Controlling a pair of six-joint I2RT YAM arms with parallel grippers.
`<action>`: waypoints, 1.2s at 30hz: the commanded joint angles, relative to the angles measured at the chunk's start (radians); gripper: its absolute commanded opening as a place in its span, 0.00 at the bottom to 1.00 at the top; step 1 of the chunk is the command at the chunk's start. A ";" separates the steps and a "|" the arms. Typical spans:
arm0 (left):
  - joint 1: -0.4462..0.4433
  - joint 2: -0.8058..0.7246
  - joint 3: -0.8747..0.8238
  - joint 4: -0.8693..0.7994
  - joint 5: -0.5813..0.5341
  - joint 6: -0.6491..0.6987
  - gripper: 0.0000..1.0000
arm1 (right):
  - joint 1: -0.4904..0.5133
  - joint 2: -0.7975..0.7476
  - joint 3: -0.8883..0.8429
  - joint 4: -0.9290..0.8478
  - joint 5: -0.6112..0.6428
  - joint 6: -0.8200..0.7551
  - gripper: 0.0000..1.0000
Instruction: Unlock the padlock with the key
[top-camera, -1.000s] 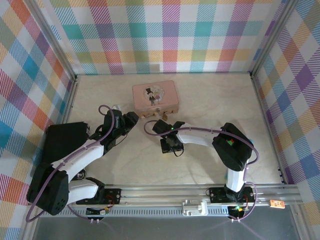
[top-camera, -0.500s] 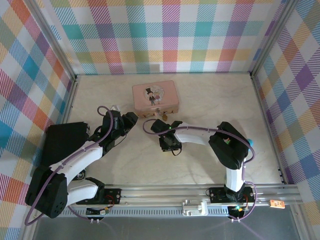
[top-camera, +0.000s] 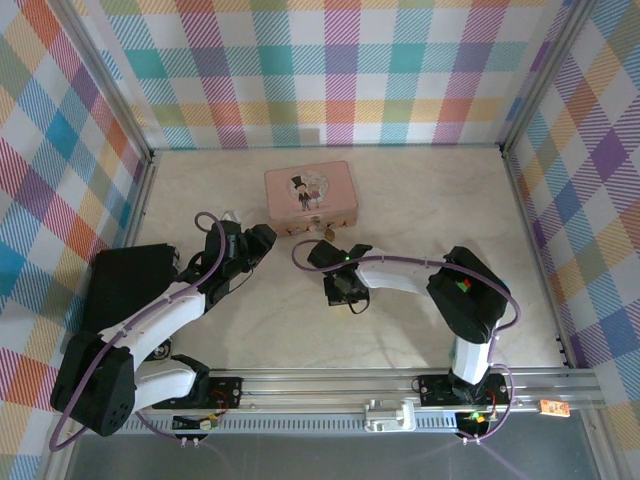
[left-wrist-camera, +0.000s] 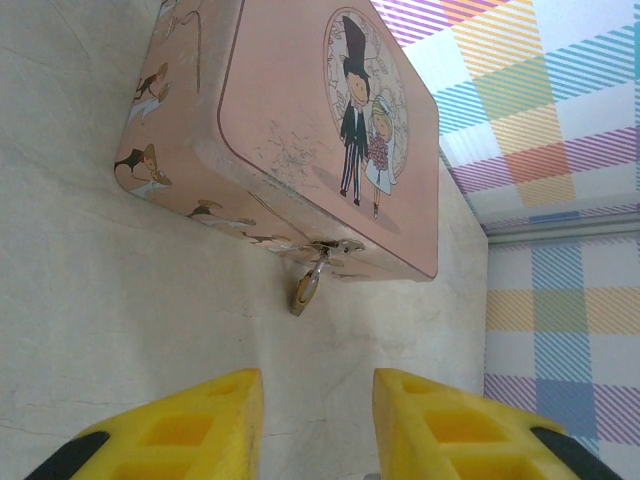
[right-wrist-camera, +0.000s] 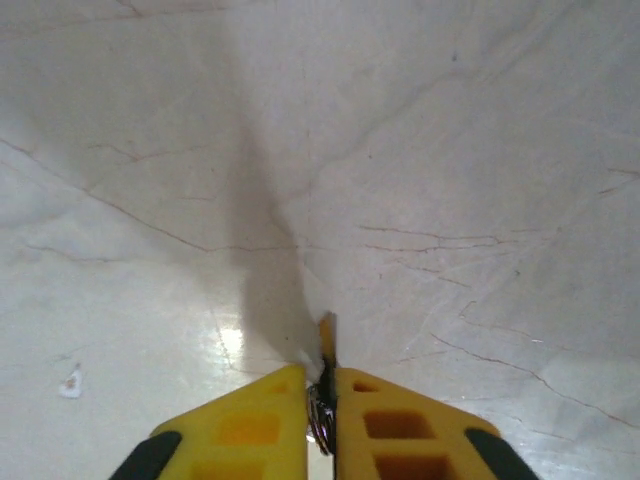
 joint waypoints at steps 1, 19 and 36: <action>0.011 -0.021 0.008 0.016 0.024 -0.012 0.34 | -0.014 -0.018 -0.046 0.022 -0.048 -0.003 0.02; -0.121 0.077 0.005 0.280 0.112 -0.133 0.35 | -0.396 -0.371 -0.241 0.500 -0.880 -0.312 0.00; -0.200 0.216 0.071 0.711 0.288 -0.139 0.52 | -0.513 -0.421 -0.079 0.340 -1.345 -0.518 0.00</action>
